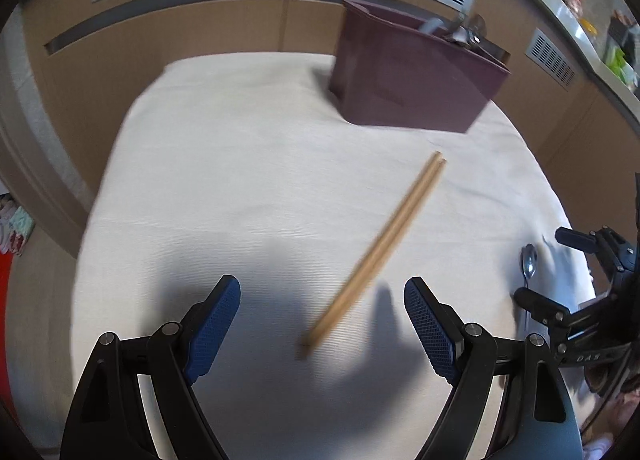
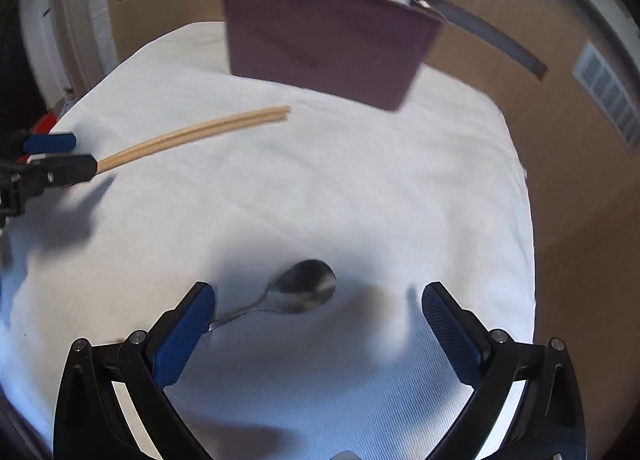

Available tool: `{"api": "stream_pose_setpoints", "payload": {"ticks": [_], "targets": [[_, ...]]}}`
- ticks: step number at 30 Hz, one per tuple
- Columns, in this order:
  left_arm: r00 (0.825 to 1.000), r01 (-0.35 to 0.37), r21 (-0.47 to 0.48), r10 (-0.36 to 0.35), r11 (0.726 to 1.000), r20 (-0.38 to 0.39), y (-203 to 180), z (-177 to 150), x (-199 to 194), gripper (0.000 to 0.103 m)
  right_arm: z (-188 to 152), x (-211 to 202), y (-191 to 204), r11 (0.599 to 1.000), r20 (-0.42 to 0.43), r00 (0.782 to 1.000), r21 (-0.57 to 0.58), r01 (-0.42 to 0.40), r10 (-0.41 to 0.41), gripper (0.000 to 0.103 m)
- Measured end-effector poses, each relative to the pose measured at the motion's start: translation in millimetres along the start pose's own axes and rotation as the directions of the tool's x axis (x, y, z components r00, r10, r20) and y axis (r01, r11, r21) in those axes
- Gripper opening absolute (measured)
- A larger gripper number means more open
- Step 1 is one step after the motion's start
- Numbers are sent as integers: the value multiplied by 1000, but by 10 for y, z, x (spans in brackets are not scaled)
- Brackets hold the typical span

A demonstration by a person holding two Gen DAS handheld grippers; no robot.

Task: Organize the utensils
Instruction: 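Move the right gripper down to the metal spoon with white-knobbed handle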

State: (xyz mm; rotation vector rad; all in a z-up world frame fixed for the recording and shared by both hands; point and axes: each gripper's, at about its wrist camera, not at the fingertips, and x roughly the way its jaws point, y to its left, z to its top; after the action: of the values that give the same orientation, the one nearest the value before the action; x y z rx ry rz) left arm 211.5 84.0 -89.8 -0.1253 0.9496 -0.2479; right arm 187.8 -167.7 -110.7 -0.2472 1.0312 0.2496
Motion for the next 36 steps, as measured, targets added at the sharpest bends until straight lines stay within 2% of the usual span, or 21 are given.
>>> {"api": "stream_pose_setpoints", "payload": {"ticks": [3,4,8,11,14,16,18,20,23,24,25,26,27,28,32,34,36], "targets": [[999,29,25,-28,999,-22,-178,-12,68,85,-125,6,-190,994,-14,997,78,-73,74,102],[999,38,35,-37,999,-24,-241,-14,74,85,-151,-10,-209,994,-7,997,79,-73,74,102],[983,164,48,-159,985,-88,-468,-45,71,85,-234,-47,-206,994,10,997,69,-80,80,103],[978,189,71,-181,979,-105,-561,-64,24,85,-264,-75,-187,994,9,996,67,-84,84,103],[989,140,72,-136,988,-66,-509,-31,-87,85,-222,-73,-151,994,-19,995,54,-95,96,103],[999,35,71,-34,997,-11,-428,-4,-188,85,-191,-67,-114,993,-46,992,-19,-114,113,103],[998,-57,69,55,996,30,-319,4,-259,85,-185,-138,-88,985,-45,988,-79,-152,149,102],[996,-81,49,79,996,39,-207,-12,-297,85,-225,-348,11,971,21,988,-190,-146,153,102],[995,-91,23,90,996,41,-84,-37,-302,85,-295,-535,233,929,71,984,-346,-129,164,102],[994,-97,13,96,995,42,-45,-35,-295,85,-324,-563,330,910,70,981,-391,-138,179,98],[995,-96,3,96,995,42,-14,-26,-285,85,-347,-559,425,892,52,981,-428,-147,186,79],[995,-94,-5,95,996,43,2,-29,-282,85,-354,-532,497,877,23,980,-452,-165,196,65],[995,-92,-13,93,996,44,25,-20,-277,85,-344,-473,565,863,-20,977,-466,-197,213,38],[995,-91,-15,92,996,46,32,-22,-277,85,-350,-426,609,855,-48,973,-470,-221,226,32],[995,-86,-5,86,996,44,-17,-50,-284,85,-278,-311,716,843,-39,969,-484,-232,245,33],[995,-85,-2,85,996,42,-23,-55,-283,85,-212,-286,696,852,-43,964,-460,-251,261,30],[996,-81,-2,81,997,40,-27,-52,-271,85,-113,-220,645,871,-54,959,-407,-276,279,21]]}}
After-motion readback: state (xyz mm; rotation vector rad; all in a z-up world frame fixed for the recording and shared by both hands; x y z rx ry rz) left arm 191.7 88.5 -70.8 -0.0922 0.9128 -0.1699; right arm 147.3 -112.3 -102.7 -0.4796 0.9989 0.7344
